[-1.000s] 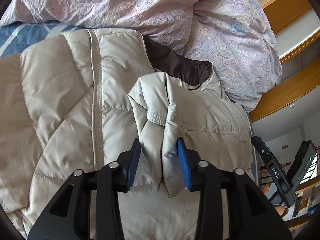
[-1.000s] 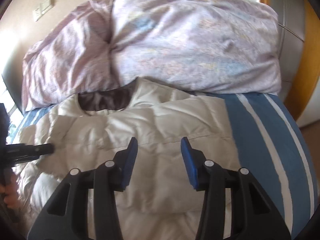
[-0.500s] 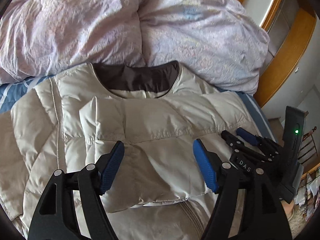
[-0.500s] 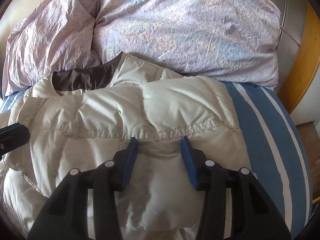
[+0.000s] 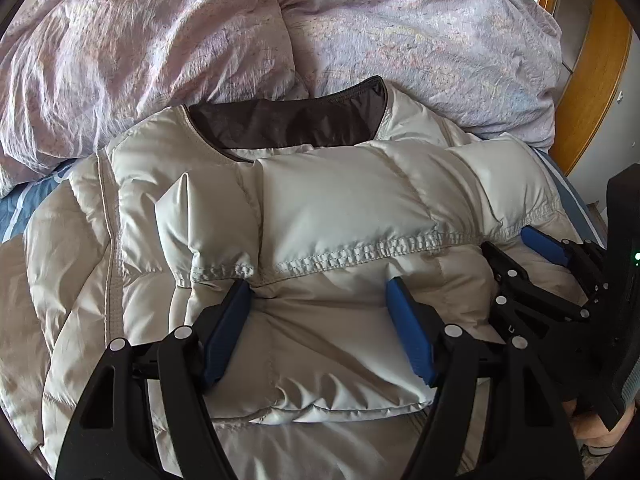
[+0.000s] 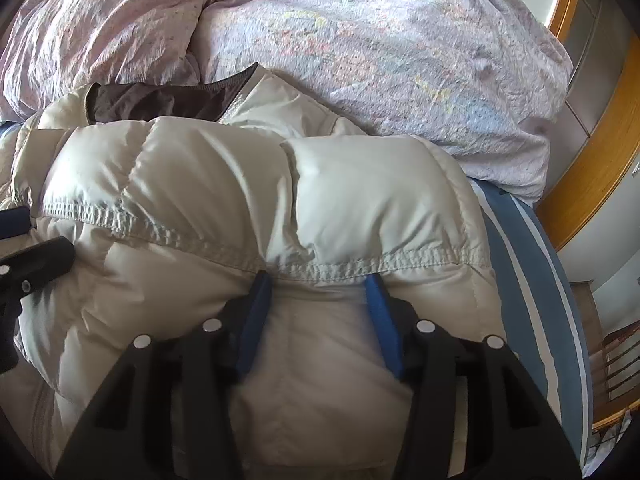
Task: Fold large clothes
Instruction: 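Move the left tool to the other jacket sleeve, then grasp the sleeve with the left tool and fold it across the body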
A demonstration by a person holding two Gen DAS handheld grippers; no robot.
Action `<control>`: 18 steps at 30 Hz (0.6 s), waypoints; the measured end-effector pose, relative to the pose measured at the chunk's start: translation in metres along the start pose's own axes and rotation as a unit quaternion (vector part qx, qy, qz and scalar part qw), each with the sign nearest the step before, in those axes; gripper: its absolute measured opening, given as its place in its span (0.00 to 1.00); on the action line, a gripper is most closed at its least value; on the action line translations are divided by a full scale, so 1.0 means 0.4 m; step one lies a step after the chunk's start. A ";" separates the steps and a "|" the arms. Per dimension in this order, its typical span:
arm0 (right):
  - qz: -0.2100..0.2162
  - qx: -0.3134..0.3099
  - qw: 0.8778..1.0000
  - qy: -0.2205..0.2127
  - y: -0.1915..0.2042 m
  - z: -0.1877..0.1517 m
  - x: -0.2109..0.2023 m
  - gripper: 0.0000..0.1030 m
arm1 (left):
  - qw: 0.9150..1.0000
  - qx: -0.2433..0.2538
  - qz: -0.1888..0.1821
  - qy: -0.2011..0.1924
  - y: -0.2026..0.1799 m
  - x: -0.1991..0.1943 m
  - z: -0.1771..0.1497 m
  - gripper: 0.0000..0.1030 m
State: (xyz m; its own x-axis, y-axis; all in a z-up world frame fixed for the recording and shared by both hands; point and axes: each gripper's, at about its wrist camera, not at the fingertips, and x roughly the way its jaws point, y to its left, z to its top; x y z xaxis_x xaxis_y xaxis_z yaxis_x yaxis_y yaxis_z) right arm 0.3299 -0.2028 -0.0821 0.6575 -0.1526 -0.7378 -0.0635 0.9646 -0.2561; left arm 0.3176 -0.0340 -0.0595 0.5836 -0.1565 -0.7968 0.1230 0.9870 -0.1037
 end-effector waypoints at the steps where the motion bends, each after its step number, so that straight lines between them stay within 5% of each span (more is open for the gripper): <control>1: -0.005 -0.001 1.000 0.000 0.000 0.001 0.000 0.53 | 1.000 -0.009 -0.011 0.001 0.006 -0.015 -0.003 0.69; 4: -0.017 -0.010 1.000 -0.001 -0.001 0.005 -0.004 0.59 | 0.997 -0.045 -0.063 -0.009 0.047 -0.103 -0.027 0.69; 7: -0.006 0.000 1.000 -0.002 0.006 0.023 -0.053 0.59 | 0.994 -0.062 -0.074 -0.041 0.114 -0.230 -0.078 0.72; 10: 0.036 -0.005 0.998 -0.051 0.062 0.059 -0.140 0.60 | 0.992 -0.079 -0.046 -0.085 0.201 -0.357 -0.152 0.79; 14: 0.067 -0.053 0.995 -0.057 0.200 0.098 -0.167 0.64 | 0.984 -0.132 0.009 -0.123 0.344 -0.493 -0.271 0.88; 18: 0.046 -0.103 0.994 -0.014 0.338 0.088 -0.105 0.63 | 0.960 -0.245 0.037 -0.133 0.517 -0.584 -0.414 0.88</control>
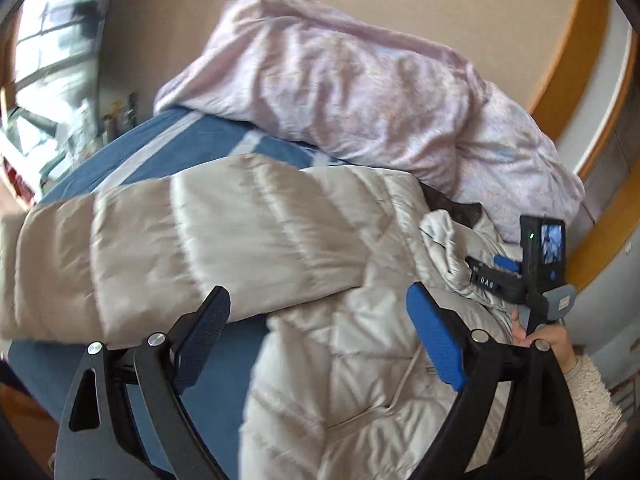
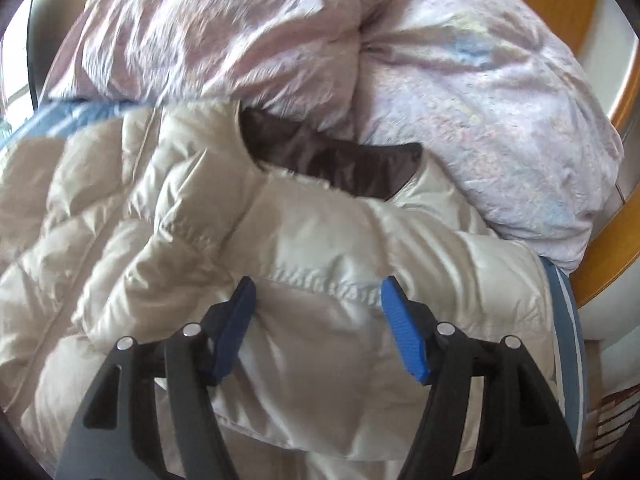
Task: Fold large clothes
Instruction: 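Grasp the sleeve with the left tool and fold it across the body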
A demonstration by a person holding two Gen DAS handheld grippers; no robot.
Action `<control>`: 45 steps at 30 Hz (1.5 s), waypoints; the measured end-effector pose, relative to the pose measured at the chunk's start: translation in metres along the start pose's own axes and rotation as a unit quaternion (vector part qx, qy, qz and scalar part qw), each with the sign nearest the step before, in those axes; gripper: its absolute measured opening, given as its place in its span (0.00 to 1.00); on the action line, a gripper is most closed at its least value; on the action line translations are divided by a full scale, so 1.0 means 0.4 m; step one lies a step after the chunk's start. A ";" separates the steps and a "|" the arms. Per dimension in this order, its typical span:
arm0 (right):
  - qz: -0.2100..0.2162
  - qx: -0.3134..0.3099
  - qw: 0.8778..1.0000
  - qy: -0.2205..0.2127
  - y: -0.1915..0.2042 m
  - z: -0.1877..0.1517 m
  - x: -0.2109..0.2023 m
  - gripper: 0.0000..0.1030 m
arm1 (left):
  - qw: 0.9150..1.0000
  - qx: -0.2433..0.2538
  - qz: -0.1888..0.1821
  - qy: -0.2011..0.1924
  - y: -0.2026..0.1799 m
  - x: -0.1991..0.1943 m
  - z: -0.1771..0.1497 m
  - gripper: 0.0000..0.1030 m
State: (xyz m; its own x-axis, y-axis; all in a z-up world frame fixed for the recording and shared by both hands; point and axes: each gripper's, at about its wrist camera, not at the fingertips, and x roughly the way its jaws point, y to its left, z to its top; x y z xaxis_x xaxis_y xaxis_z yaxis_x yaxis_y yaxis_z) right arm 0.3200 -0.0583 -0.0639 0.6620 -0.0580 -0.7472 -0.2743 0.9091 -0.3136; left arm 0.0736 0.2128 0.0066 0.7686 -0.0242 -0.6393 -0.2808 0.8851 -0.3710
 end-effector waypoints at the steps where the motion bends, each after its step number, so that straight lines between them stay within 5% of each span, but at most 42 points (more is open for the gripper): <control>1: -0.027 -0.019 0.999 -0.002 0.031 -0.009 0.015 0.63 | 1.000 -0.029 0.009 -0.003 0.051 -0.021 -0.013 0.88; 4: -0.052 -0.044 0.998 -0.011 0.053 -0.013 0.004 0.63 | 0.993 -0.113 0.036 -0.013 0.200 -0.072 -0.051 0.88; 13: 0.069 0.105 0.991 -0.035 -0.097 -0.039 -0.136 0.70 | 0.946 -0.319 0.003 -0.054 0.432 -0.112 -0.108 0.83; 18: 0.079 0.109 0.990 -0.046 -0.114 -0.054 -0.185 0.70 | 0.919 -0.388 0.006 -0.072 0.483 -0.093 -0.118 0.79; 27: 0.095 0.110 0.988 -0.051 -0.126 -0.070 -0.200 0.70 | 0.892 -0.440 0.016 -0.097 0.538 -0.089 -0.125 0.54; 30: 0.098 0.110 0.988 -0.054 -0.132 -0.076 -0.203 0.70 | 0.900 -0.424 0.036 -0.098 0.540 -0.082 -0.114 0.37; 32: 0.101 0.113 0.987 -0.056 -0.140 -0.079 -0.207 0.70 | 0.900 -0.424 0.039 -0.097 0.546 -0.077 -0.113 0.20; 34: 0.103 0.115 0.986 -0.060 -0.151 -0.083 -0.212 0.70 | 0.899 -0.425 0.028 -0.104 0.544 -0.084 -0.106 0.14; 45: 0.100 0.144 0.981 -0.087 -0.247 -0.103 -0.240 0.71 | 0.941 -0.283 -0.033 -0.181 0.303 -0.202 0.116 0.12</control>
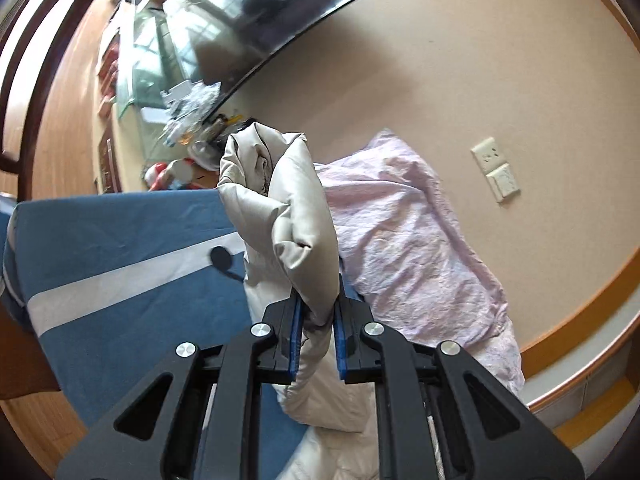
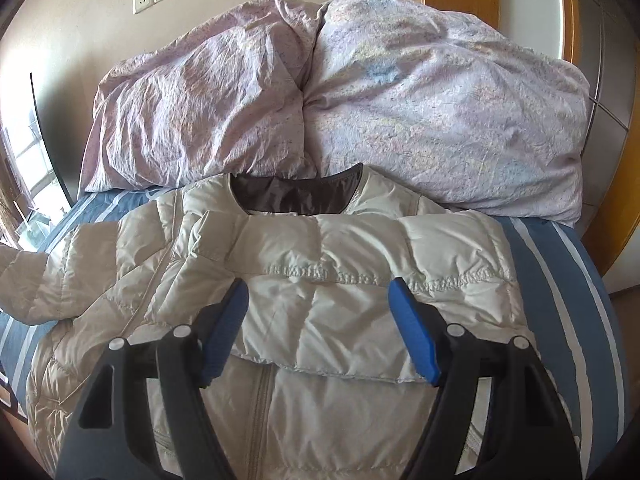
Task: Fold large clothes
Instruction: 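Grasp the sleeve with the left tool and fold it across the body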
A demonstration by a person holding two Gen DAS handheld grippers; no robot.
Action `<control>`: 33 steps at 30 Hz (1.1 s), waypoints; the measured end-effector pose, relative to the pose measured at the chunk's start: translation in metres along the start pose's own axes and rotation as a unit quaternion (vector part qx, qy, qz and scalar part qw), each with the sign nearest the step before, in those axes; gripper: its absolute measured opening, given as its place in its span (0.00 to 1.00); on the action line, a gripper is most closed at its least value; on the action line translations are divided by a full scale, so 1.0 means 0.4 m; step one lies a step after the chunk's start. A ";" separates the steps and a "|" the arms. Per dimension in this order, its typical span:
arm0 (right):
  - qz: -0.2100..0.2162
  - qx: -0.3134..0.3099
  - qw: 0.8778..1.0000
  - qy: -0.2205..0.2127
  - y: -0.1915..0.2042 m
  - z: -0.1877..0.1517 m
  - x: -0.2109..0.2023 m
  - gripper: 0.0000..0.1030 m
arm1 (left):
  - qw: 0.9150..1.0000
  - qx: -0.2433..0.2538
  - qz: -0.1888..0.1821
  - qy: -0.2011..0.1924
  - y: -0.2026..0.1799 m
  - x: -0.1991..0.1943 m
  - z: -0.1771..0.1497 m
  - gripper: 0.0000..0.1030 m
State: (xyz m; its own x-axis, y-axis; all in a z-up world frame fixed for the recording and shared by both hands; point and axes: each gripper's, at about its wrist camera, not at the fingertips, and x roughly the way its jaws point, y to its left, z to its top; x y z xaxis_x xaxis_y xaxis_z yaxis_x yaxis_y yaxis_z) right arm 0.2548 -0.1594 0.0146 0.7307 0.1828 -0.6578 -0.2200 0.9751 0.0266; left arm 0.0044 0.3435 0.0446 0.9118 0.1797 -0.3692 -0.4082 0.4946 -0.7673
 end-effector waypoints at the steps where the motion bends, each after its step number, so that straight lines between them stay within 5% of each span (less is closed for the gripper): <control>1: 0.000 0.004 1.000 -0.001 -0.010 0.001 -0.002 0.71 | 1.000 0.015 -0.013 0.002 -0.042 0.003 0.000 0.12; 8: -0.006 0.016 1.000 -0.008 -0.060 0.005 -0.019 0.71 | 0.987 0.106 -0.115 0.047 -0.334 0.069 -0.072 0.12; 18: -0.033 0.042 0.999 -0.008 -0.149 -0.008 -0.022 0.72 | 0.938 0.177 -0.237 0.179 -0.613 0.218 -0.343 0.12; 26: -0.056 0.060 0.997 -0.003 -0.216 -0.020 -0.015 0.72 | 0.900 0.201 -0.252 0.293 -0.666 0.359 -0.561 0.12; 33: -0.056 0.075 0.996 0.003 -0.235 -0.022 0.004 0.72 | 0.875 0.239 -0.215 0.362 -0.668 0.429 -0.721 0.13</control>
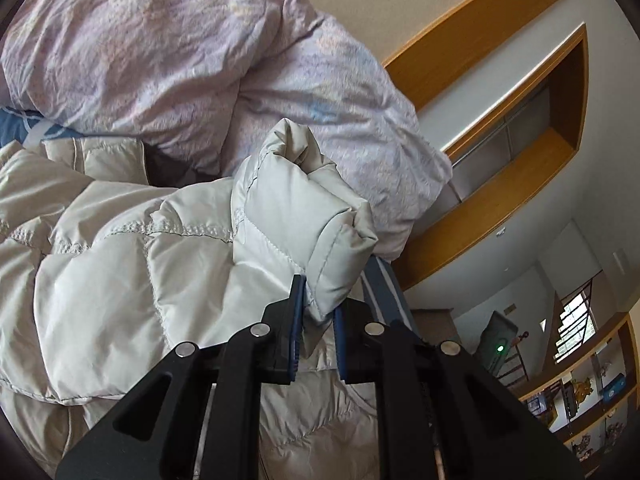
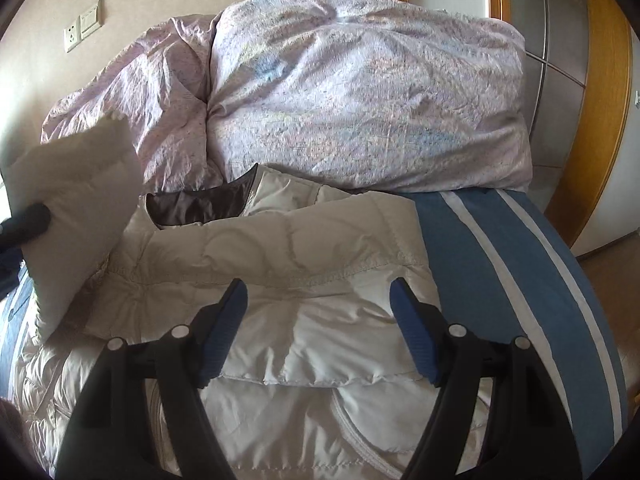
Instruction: Fold large clothes
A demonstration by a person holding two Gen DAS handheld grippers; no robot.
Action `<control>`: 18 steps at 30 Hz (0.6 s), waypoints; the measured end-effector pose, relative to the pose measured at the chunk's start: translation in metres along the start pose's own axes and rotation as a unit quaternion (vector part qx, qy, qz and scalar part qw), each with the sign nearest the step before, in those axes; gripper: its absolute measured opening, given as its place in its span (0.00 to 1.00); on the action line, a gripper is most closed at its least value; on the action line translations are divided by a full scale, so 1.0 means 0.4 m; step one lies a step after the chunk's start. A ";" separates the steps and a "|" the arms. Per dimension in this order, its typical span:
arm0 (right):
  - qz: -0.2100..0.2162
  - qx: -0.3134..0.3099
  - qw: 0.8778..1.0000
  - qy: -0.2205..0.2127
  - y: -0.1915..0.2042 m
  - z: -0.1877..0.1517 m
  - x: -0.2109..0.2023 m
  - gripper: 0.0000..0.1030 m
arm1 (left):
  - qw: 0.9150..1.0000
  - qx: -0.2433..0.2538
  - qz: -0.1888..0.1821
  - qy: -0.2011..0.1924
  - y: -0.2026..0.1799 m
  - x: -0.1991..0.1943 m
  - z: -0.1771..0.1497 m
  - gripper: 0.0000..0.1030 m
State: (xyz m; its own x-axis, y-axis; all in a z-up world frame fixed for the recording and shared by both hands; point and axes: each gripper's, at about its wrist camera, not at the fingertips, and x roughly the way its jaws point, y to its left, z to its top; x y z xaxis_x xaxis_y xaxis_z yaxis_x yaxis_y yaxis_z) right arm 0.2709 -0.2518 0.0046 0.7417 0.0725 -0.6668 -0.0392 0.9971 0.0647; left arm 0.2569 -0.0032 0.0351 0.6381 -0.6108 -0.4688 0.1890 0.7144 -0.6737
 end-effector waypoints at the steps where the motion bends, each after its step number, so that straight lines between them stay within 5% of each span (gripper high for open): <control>1: 0.001 0.001 1.000 0.001 0.001 0.000 0.002 0.72 | 1.000 0.000 0.004 0.016 0.007 0.023 -0.005 0.14; 3: 0.002 0.003 1.000 0.006 0.001 0.000 0.008 0.72 | 0.999 -0.004 0.001 0.042 0.014 0.049 -0.022 0.32; 5: 0.007 0.009 1.000 0.011 -0.005 0.001 0.012 0.72 | 0.998 -0.012 -0.021 0.060 0.023 0.051 -0.027 0.84; 6: 0.012 0.017 1.000 0.014 -0.012 0.002 0.013 0.72 | 0.998 -0.014 -0.028 0.054 0.023 0.032 -0.034 0.94; 9: 0.045 0.048 0.998 0.022 -0.034 0.011 0.015 0.72 | 0.999 0.015 -0.022 0.028 0.024 -0.046 -0.020 0.99; 12: 0.117 0.085 0.988 0.049 -0.046 0.017 0.028 0.71 | 0.997 0.049 0.059 -0.010 0.056 -0.136 0.008 0.99; 15: 0.201 0.118 0.967 0.099 -0.031 0.016 0.073 0.68 | 0.980 0.077 0.179 -0.043 0.115 -0.201 0.031 0.99; 18: 0.228 0.128 0.955 0.140 0.008 0.007 0.121 0.65 | 0.965 0.074 0.246 -0.051 0.178 -0.249 0.039 0.99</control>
State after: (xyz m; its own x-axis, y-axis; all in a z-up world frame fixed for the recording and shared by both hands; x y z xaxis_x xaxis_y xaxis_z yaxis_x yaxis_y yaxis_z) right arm 0.3086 -0.2452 -0.0255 0.4782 0.5358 -0.6959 -0.1233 0.8255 0.5508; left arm 0.2183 0.1139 0.0426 0.7468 -0.1528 -0.6472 -0.0572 0.9548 -0.2915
